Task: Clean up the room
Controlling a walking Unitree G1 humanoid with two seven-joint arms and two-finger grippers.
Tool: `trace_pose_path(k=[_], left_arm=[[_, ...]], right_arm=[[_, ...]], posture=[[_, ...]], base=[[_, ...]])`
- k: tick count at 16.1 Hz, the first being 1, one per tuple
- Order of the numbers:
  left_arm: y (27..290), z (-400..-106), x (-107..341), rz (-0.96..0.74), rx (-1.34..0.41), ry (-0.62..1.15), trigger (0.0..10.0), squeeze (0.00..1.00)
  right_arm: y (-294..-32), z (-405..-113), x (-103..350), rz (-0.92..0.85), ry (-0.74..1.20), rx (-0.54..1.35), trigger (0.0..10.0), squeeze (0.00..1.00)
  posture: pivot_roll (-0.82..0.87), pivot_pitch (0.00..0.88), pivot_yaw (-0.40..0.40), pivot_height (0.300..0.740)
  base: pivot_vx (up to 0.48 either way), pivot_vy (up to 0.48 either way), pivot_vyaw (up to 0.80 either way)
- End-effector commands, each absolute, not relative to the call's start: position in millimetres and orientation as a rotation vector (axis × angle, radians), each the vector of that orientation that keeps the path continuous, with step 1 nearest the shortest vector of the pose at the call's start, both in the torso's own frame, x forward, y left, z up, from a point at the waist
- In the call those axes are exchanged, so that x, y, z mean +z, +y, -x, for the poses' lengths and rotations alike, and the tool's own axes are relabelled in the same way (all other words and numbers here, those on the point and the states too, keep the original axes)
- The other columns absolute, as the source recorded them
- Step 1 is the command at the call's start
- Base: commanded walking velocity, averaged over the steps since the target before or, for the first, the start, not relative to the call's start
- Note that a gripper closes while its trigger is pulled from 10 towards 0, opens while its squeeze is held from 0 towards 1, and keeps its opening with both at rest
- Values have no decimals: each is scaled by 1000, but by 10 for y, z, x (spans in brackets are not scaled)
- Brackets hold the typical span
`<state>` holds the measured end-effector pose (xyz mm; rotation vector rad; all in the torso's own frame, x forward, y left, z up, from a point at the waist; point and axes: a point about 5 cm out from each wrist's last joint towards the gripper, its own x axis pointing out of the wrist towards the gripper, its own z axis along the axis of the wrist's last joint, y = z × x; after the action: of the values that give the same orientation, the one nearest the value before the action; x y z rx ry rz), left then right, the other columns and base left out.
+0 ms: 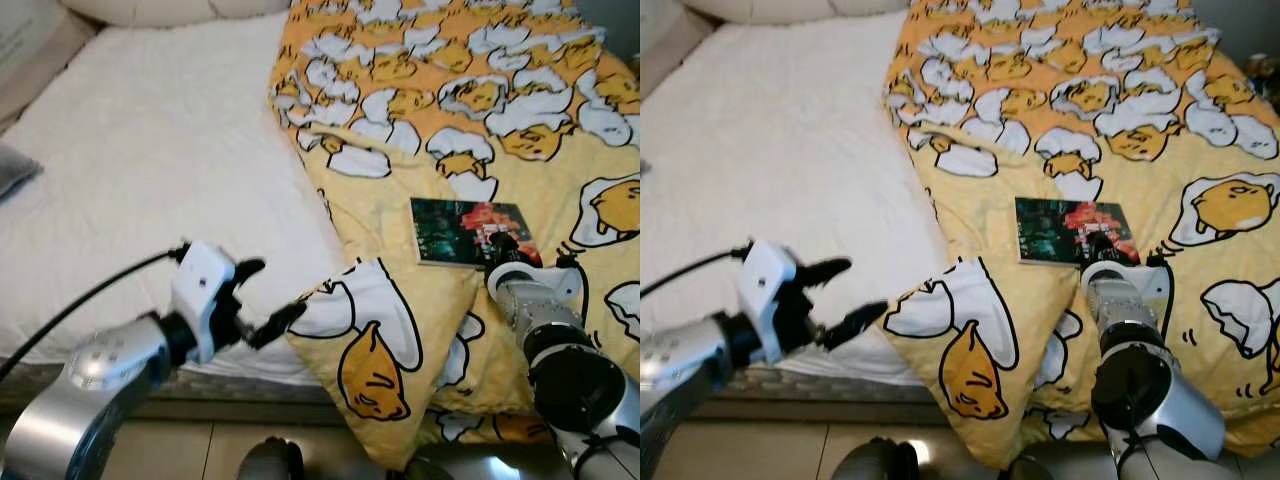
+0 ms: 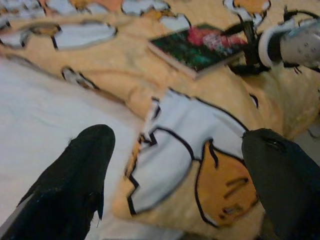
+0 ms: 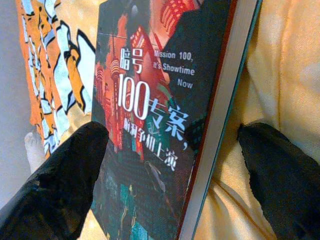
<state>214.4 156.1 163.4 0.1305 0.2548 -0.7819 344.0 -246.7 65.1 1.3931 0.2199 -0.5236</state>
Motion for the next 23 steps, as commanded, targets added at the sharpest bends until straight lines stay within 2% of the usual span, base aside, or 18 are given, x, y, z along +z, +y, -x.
trace_pose_path(k=[1,3,4,5,6,7,23], left_arm=[[1584,-2118,1700,-155,-772,241,10000,0],[1612,-2085,1717,-153,-753,244,10000,0],[1618,-2072,1727,-151,-742,240,10000,0],[1616,-2065,1738,-146,-734,233,10000,0],[1614,-2063,1741,-145,-732,232,10000,0],[1608,-2060,1749,-142,-727,227,10000,0],[1587,-2049,1737,-126,-713,224,10000,0]], right_arm=[[-2367,-3447,613,-1431,253,-514,10000,0],[-2347,-3488,670,-1461,211,-473,10000,0],[-2334,-3520,719,-1483,175,-439,9490,0],[-2322,-3546,760,-1497,143,-406,3882,0],[-2319,-3552,771,-1498,135,-397,3882,0],[-2310,-3572,805,-1507,110,-370,0,0],[-2271,-3604,871,-1452,44,-265,0,0]], posture=[[254,196,93,740],[260,205,89,740],[262,206,86,740],[263,208,83,740],[263,208,83,740],[263,207,80,740],[258,195,71,740]], base=[[0,0,0],[0,0,0],[0,0,0],[0,0,0],[0,0,0],[0,0,0],[0,0,0]])
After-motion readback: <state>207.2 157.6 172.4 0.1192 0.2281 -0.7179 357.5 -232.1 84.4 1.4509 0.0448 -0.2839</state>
